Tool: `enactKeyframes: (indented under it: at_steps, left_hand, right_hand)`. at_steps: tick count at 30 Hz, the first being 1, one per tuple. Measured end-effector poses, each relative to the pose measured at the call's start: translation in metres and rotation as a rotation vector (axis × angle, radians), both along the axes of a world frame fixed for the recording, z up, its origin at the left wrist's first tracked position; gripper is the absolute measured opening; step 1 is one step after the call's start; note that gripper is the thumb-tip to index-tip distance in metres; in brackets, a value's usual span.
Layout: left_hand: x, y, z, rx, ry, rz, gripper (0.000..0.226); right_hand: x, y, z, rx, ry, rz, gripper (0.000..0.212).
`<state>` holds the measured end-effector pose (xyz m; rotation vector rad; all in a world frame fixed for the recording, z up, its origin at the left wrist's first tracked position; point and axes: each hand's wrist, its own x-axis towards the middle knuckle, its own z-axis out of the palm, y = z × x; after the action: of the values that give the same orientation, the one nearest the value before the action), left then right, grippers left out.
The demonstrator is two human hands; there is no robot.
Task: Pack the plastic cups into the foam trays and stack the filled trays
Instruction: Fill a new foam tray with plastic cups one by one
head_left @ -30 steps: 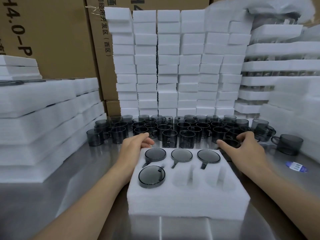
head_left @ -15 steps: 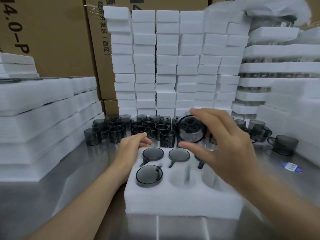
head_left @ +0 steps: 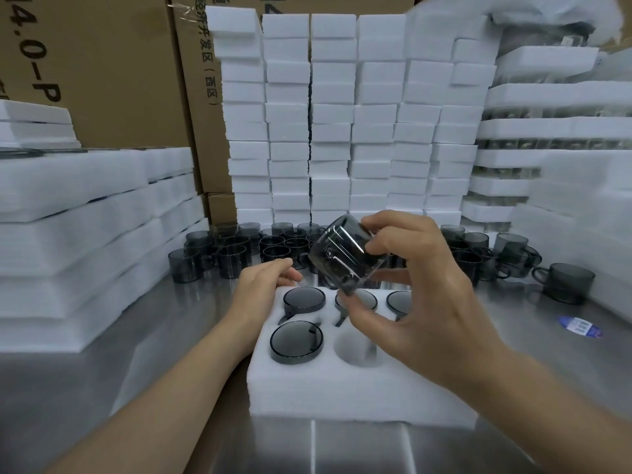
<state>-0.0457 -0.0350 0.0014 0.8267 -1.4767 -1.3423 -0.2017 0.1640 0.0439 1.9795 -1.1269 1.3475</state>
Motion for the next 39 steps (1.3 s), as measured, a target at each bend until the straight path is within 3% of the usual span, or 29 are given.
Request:
enactKeyframes:
  at_steps: [4, 15, 26, 32, 36, 39]
  left_hand:
    - [-0.001, 0.003, 0.0, 0.035, 0.01, -0.009, 0.033]
    - [0.0, 0.002, 0.0, 0.026, 0.004, -0.006, 0.035]
    - [0.0, 0.003, 0.001, 0.031, -0.003, 0.005, 0.042]
    - [0.0, 0.003, 0.001, 0.033, -0.012, 0.009, 0.039]
    - [0.0, 0.003, 0.001, 0.035, -0.009, 0.009, 0.04]
    - [0.0, 0.003, 0.0, 0.027, -0.012, 0.008, 0.039]
  right_hand:
    - [-0.001, -0.001, -0.001, 0.029, -0.045, -0.02, 0.072]
    - [-0.006, -0.004, 0.002, -0.079, -0.066, -0.235, 0.067]
    - [-0.011, -0.005, -0.005, 0.088, -0.262, -0.117, 0.086]
    - [-0.008, -0.005, -0.003, 0.139, -0.289, -0.099, 0.079]
    - [-0.009, -0.005, -0.004, 0.129, -0.28, -0.132, 0.085]
    - [-0.01, -0.006, -0.006, 0.15, -0.293, -0.152, 0.073]
